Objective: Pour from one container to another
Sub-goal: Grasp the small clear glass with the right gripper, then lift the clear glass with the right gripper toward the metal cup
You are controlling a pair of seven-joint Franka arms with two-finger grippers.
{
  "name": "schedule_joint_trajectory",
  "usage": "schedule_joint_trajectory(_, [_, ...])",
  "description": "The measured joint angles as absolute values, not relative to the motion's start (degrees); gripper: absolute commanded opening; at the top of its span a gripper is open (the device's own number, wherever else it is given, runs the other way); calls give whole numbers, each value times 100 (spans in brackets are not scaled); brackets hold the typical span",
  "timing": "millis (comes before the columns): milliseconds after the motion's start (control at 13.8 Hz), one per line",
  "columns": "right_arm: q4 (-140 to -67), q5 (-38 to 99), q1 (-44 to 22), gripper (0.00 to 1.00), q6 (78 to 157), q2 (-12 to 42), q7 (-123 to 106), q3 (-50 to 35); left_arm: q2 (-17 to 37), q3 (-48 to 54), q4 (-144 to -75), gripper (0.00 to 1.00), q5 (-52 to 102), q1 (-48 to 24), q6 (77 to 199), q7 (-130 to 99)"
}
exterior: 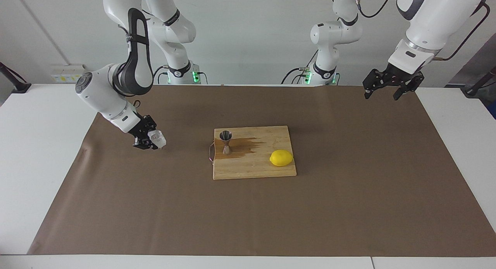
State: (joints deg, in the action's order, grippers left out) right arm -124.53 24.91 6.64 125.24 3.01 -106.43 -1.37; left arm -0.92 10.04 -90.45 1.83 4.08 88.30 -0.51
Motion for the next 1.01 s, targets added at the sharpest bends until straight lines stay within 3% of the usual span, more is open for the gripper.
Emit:
schedule_joint_trajectory(579, [-12134, 1349, -543, 0, 12476, 85, -7994, -175, -93, 1004, -9046, 100, 183, 408, 8813, -48])
schedule_joint_trajectory(1013, [-11616, 281, -1409, 0, 12017, 109, -6184, -188, -93, 1004, -9046, 100, 183, 408, 8810, -48])
